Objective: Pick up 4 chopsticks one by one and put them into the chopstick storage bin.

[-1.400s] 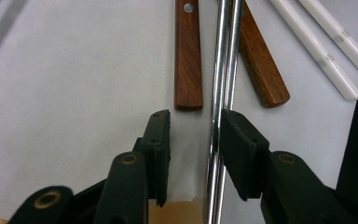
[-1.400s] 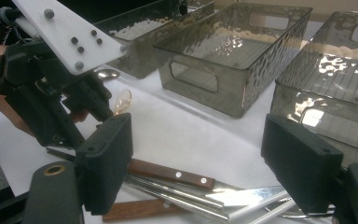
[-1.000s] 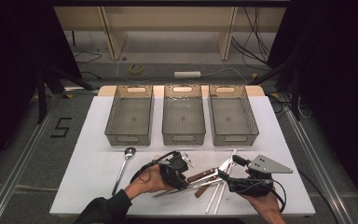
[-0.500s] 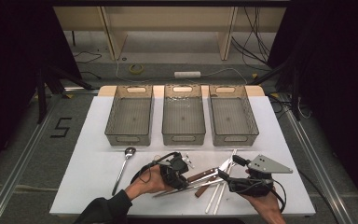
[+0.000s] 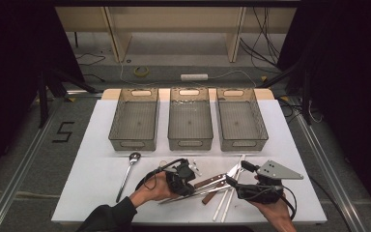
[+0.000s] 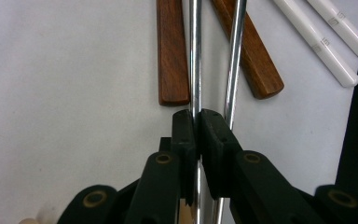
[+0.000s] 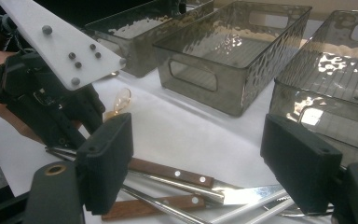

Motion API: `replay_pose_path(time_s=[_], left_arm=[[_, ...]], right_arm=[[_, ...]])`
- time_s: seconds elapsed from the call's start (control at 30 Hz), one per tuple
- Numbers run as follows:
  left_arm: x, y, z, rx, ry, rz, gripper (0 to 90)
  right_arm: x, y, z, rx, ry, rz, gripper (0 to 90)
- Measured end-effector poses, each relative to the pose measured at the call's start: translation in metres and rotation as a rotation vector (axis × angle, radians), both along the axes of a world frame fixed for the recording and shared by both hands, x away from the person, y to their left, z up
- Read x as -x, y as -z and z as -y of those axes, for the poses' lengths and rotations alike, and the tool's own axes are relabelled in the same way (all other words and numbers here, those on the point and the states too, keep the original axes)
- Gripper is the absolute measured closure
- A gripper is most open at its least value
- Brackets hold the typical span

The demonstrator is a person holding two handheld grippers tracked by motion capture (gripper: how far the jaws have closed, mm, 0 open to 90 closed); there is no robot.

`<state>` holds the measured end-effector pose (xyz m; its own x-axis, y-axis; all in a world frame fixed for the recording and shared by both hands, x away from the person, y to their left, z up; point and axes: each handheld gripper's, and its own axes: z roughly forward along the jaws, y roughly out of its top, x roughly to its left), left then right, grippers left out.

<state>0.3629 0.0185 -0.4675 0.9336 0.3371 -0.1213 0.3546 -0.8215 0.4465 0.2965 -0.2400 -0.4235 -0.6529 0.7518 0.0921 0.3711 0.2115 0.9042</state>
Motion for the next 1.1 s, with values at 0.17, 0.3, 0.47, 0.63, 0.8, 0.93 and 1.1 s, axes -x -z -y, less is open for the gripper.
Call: replay_pose_path(time_s=[0.17, 0.3, 0.47, 0.63, 0.8, 0.93, 1.1], left_arm=[[0.001, 0.0, 0.0, 0.002, 0.006, 0.01, 83.6], [0.001, 0.0, 0.0, 0.009, 0.007, 0.019, 84.1], [0.002, 0.0, 0.0, 0.017, 0.012, 0.026, 84.7], [0.002, -0.004, -0.002, 0.026, 0.007, 0.034, 84.9], [0.002, -0.011, -0.003, 0.053, -0.005, 0.034, 85.0], [0.003, -0.015, -0.004, 0.073, -0.016, 0.04, 85.1], [0.004, -0.024, -0.006, 0.094, -0.04, 0.045, 85.0]], right_arm=[[0.0, 0.0, 0.0, 0.0, -0.001, -0.001, 26.5], [0.0, 0.0, 0.0, 0.0, -0.001, 0.0, 26.6], [0.0, 0.0, 0.0, -0.001, -0.002, 0.001, 26.6], [0.0, 0.0, 0.0, -0.004, -0.002, -0.002, 26.7], [0.001, -0.001, 0.001, -0.008, -0.002, 0.002, 26.7], [0.0, -0.001, 0.002, -0.01, 0.0, 0.002, 26.7], [0.0, -0.002, 0.003, -0.016, 0.002, 0.006, 26.7]])
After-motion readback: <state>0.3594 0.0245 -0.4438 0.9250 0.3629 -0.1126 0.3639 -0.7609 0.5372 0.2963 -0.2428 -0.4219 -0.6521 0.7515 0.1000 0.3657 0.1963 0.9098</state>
